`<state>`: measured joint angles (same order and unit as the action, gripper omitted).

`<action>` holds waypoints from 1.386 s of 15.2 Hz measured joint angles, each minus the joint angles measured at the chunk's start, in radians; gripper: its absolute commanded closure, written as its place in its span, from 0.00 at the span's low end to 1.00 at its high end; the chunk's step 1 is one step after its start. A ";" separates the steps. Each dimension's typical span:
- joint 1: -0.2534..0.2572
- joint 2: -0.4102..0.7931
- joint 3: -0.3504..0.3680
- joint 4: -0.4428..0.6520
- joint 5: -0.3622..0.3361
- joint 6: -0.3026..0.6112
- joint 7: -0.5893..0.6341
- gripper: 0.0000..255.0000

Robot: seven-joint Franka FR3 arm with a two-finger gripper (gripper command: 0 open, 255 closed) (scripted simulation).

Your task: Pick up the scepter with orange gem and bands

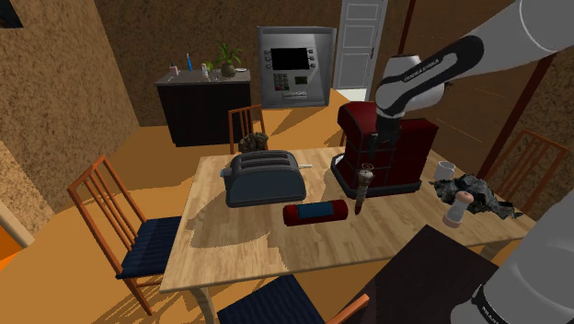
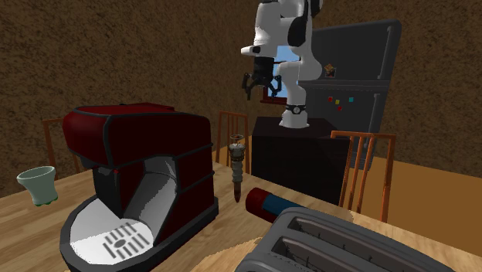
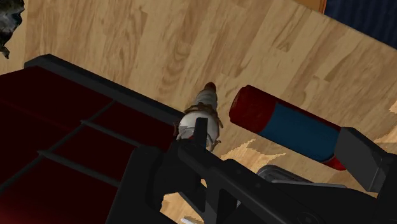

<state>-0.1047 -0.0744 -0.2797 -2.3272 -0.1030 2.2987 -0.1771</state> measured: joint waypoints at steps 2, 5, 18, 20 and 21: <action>-0.008 0.078 -0.014 0.039 0.033 0.042 -0.042 0.00; -0.026 0.200 -0.023 0.120 0.092 0.085 -0.107 0.00; -0.106 0.511 0.017 0.292 0.239 0.224 -0.242 0.00; -0.108 0.522 0.020 0.293 0.243 0.233 -0.243 1.00; -0.108 0.523 0.020 0.293 0.244 0.234 -0.244 1.00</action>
<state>-0.2130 0.4488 -0.2594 -2.0339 0.1409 2.5328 -0.4209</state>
